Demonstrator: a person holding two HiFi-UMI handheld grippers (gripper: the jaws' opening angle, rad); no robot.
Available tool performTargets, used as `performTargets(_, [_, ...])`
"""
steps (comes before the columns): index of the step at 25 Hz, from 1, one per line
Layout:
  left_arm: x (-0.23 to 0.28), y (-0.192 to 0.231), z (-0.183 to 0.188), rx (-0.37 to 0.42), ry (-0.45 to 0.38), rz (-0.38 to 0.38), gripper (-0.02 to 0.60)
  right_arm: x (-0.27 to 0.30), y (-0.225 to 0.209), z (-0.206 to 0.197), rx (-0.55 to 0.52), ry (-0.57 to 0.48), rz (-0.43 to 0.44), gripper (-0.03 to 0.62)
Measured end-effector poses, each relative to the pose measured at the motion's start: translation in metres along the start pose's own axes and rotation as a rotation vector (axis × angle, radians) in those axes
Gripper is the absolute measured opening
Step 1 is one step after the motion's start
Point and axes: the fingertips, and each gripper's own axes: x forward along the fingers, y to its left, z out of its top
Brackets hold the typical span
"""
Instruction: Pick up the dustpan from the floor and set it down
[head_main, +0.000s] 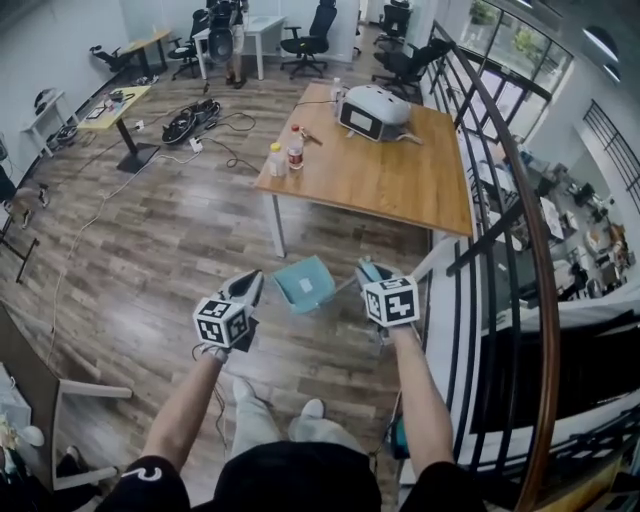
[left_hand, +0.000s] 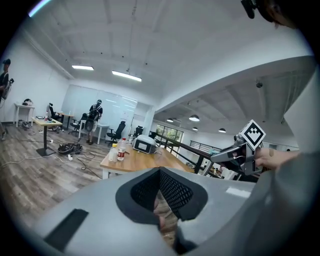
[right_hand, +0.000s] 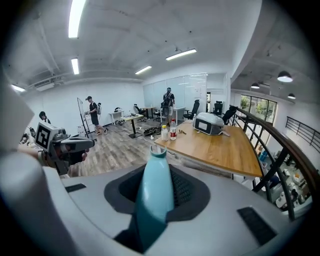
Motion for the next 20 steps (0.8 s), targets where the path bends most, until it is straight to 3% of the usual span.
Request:
performTargets(8, [-0.015,-0.016,0.037,-0.051,-0.024,-0.013,-0.003,-0.031,-0.011,0.041,-0.007,-0.050,-0.015,0.091])
performTargets(20, [-0.017,-0.029,0.064,-0.001,-0.043,-0.008,-0.003,-0.050,-0.017,0.065,-0.004,-0.084,-0.002,0.091])
